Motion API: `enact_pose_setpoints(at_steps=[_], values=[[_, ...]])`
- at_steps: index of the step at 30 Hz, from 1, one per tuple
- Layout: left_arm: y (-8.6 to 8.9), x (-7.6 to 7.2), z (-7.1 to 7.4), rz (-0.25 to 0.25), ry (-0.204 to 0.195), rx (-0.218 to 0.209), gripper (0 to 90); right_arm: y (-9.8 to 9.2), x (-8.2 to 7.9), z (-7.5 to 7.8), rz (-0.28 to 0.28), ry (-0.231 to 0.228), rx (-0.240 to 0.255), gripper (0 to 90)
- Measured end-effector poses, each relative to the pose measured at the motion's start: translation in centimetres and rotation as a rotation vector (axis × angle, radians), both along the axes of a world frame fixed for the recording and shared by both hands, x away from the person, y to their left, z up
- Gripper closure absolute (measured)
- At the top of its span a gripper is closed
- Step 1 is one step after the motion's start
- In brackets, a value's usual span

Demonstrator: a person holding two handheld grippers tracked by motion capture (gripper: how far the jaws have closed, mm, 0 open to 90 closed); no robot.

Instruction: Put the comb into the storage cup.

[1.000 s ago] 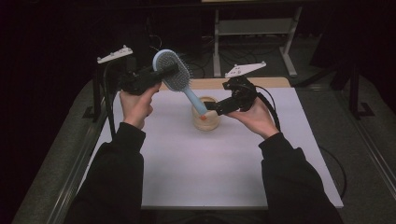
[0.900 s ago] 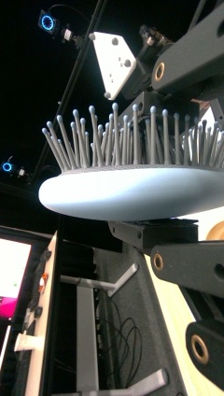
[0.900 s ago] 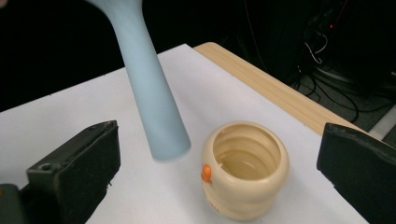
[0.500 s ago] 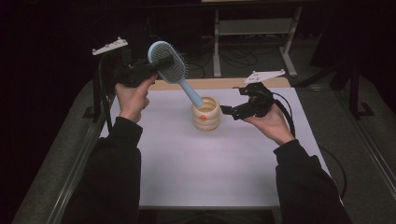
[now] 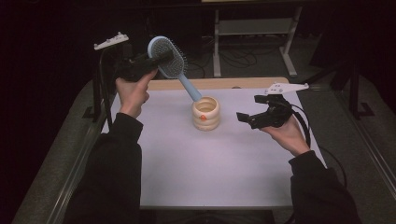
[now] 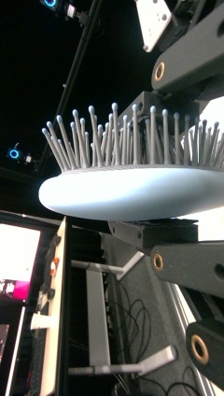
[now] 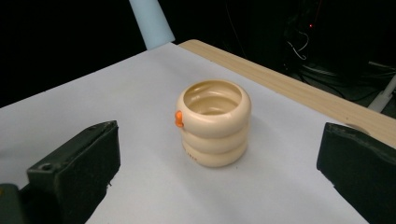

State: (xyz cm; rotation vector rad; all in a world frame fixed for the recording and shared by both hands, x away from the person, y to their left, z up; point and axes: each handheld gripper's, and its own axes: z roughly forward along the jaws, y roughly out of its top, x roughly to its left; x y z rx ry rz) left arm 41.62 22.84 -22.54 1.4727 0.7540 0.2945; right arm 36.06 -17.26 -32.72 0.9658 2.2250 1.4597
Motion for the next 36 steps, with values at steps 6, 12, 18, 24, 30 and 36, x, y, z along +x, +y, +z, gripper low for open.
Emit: enact_pose_setpoints(at_steps=[6, 12, 18, 24, 30, 36], values=[[-0.6, 0.7, -0.2, -0.003, -0.007, 0.011, 54.7, -1.4, -0.9, -1.7, 0.001, 0.006, 0.010, 0.0], [-1.3, 1.4, -0.5, 0.002, -0.006, 0.018, 54.8, -2.4, -1.5, -3.1, -0.007, 0.016, 0.016, 0.0], [-1.7, 2.0, -0.8, 0.002, -0.001, 0.033, 54.9, -3.1, -2.2, -3.5, -0.015, 0.000, 0.031, 0.0], [-2.3, 2.3, -1.3, 0.006, -0.007, 0.057, 54.9, -3.7, -3.1, -4.5, -0.017, -0.003, 0.029, 0.0], [-2.9, 2.5, -1.7, 0.004, -0.008, 0.057, 54.9, -4.5, -3.5, -5.0, -0.031, 0.001, 0.029, 0.0], [-3.5, 3.0, -2.4, 0.005, -0.002, 0.087, 54.9, -5.5, -4.0, -6.2, -0.054, 0.013, 0.034, 0.0]])
